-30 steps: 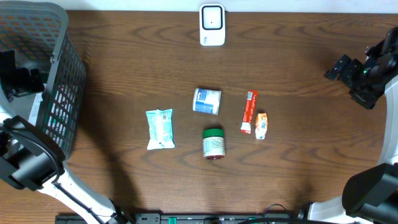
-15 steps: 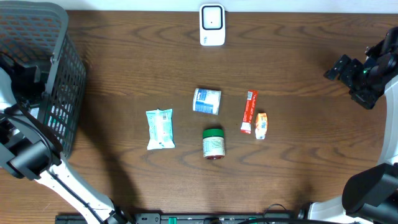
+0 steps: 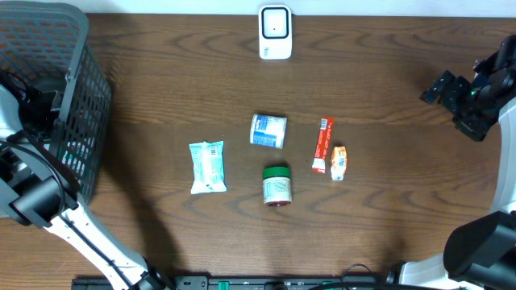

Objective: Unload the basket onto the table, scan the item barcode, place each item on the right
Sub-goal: 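Grasp the green 3M Comfort Grip gloves pack in the basket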

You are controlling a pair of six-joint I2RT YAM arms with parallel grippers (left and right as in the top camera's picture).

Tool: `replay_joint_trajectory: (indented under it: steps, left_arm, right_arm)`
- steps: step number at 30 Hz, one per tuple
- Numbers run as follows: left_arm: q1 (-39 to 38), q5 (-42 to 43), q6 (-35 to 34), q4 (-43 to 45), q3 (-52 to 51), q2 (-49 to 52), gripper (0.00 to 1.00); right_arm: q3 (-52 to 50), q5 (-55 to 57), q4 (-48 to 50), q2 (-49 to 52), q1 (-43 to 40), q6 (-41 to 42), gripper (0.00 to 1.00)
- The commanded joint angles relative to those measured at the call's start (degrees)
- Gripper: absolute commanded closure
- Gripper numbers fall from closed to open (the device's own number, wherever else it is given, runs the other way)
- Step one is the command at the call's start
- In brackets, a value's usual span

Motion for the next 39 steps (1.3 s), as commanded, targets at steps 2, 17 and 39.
replay_joint_trajectory:
  steps: [2, 17, 39]
  left_arm:
    - [0.1, 0.8, 0.9, 0.1, -1.2, 5.6, 0.13]
    - [0.1, 4.8, 0.8, -1.0, 0.5, 4.9, 0.93]
    - [0.1, -1.1, -12.2, 16.0, 9.0, -25.9, 0.93]
  right_arm:
    - [1.1, 0.0, -0.2, -1.1, -0.1, 0.5, 0.01]
    - [1.1, 0.0, -0.2, -1.1, -0.1, 0.5, 0.01]
    - [1.1, 0.0, -0.2, -1.1, -0.1, 0.5, 0.01]
